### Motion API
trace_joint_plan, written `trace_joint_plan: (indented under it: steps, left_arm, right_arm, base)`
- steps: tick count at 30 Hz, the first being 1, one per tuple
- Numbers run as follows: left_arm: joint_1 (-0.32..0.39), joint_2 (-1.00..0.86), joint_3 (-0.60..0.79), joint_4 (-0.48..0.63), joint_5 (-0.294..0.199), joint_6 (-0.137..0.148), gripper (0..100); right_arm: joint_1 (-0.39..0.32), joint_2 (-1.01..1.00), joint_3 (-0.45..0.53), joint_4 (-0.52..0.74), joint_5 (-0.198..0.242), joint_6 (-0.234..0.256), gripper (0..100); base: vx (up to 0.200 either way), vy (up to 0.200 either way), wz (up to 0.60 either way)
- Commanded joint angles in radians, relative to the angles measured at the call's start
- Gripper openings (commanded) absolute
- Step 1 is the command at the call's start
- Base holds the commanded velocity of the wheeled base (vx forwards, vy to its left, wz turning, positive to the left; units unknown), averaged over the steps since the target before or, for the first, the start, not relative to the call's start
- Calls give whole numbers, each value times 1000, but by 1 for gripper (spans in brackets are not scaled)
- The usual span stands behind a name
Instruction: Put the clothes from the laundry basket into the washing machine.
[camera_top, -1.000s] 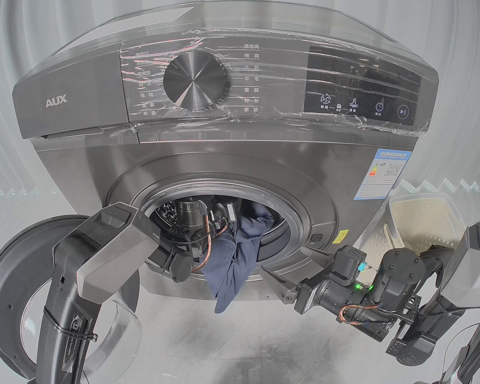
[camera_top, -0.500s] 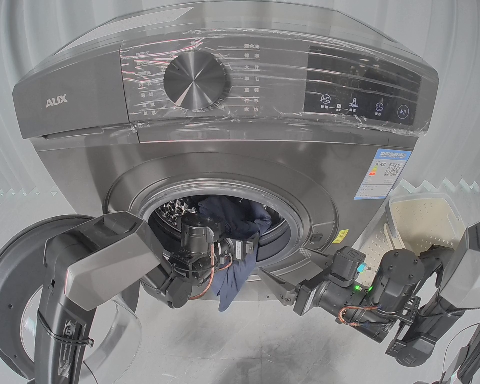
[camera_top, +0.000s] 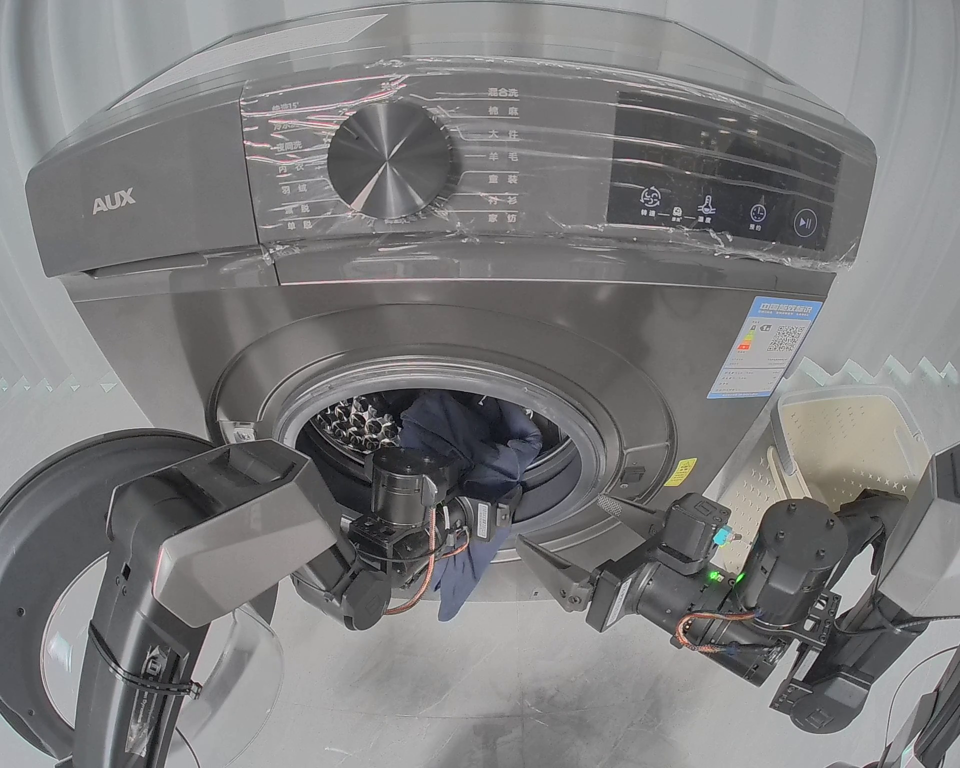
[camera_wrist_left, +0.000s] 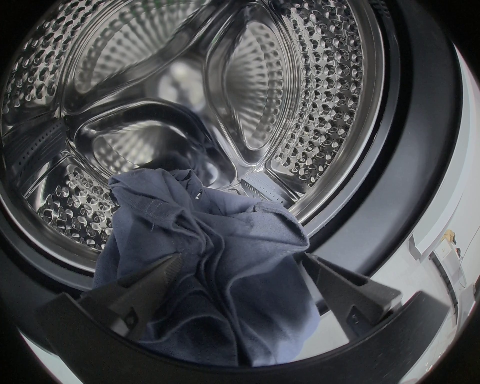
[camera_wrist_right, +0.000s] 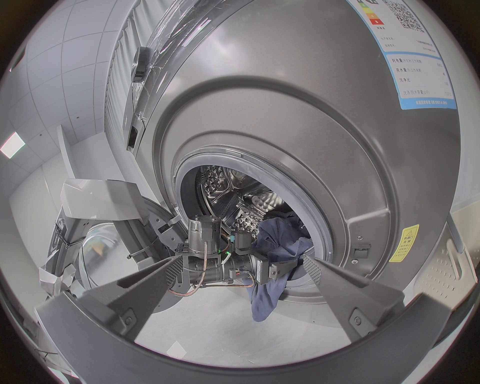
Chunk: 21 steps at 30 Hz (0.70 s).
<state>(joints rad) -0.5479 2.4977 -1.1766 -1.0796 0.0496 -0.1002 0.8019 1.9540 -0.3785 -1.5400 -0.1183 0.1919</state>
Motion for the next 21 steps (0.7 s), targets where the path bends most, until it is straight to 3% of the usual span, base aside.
trace_joint_plan:
  steps: [1,9,15,21]
  left_arm:
    - [-1,24,-11,-8,-2,-3,0]
    - [2,17,-34,-17,0,-7,0]
    - [49,21,-239,-31,78,-42,0]
    - [82,29,-344,-31,92,-49,0]
  right_arm:
    - [0,0,1,0,0,1,100]
    - [0,2,0,0,0,1,100]
    - [0,2,0,0,0,0,100]
    - [0,0,-2,0,0,0,100]
  base:
    - [0,0,0]
    - [0,0,0]
    - [0,0,0]
    - [0,0,0]
